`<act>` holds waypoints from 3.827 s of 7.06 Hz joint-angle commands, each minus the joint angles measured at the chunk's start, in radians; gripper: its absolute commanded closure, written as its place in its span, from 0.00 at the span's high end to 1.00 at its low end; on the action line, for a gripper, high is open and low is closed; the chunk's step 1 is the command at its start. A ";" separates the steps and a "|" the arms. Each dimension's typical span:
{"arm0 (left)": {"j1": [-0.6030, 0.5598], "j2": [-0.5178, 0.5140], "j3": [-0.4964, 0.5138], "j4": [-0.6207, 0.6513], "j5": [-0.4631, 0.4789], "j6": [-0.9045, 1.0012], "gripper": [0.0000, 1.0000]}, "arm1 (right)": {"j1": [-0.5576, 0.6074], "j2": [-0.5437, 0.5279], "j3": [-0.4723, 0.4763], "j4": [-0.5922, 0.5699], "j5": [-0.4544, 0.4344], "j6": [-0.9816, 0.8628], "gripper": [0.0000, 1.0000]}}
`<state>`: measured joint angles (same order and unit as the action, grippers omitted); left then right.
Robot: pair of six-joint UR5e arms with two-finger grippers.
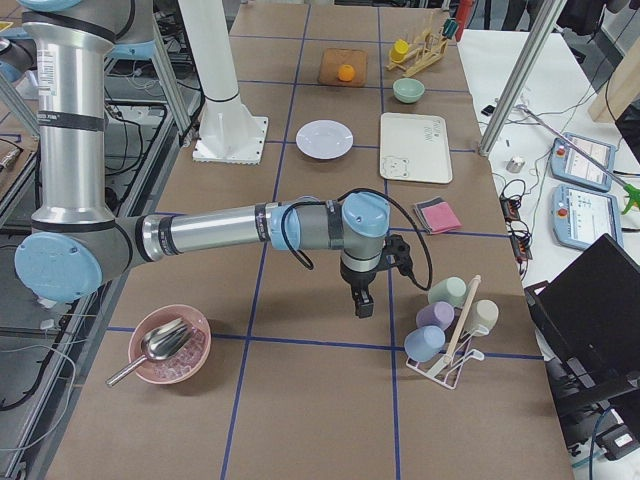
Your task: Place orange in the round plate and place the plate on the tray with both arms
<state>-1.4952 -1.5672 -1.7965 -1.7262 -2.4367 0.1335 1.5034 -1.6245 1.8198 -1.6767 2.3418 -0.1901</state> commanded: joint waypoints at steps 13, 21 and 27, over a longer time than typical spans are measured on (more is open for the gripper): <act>0.723 -0.039 0.006 -0.360 0.419 -0.813 1.00 | -0.132 -0.014 0.006 0.206 0.013 0.268 1.00; 0.736 -0.040 0.008 -0.360 0.427 -0.813 0.00 | -0.150 -0.014 -0.010 0.207 0.010 0.270 1.00; 0.840 -0.538 -0.040 0.164 0.448 -1.116 0.00 | -0.254 0.006 -0.004 0.361 0.008 0.514 1.00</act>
<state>-0.7076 -1.9886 -1.8444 -1.6631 -2.0078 -0.8984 1.2993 -1.6207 1.8167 -1.4064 2.3519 0.1952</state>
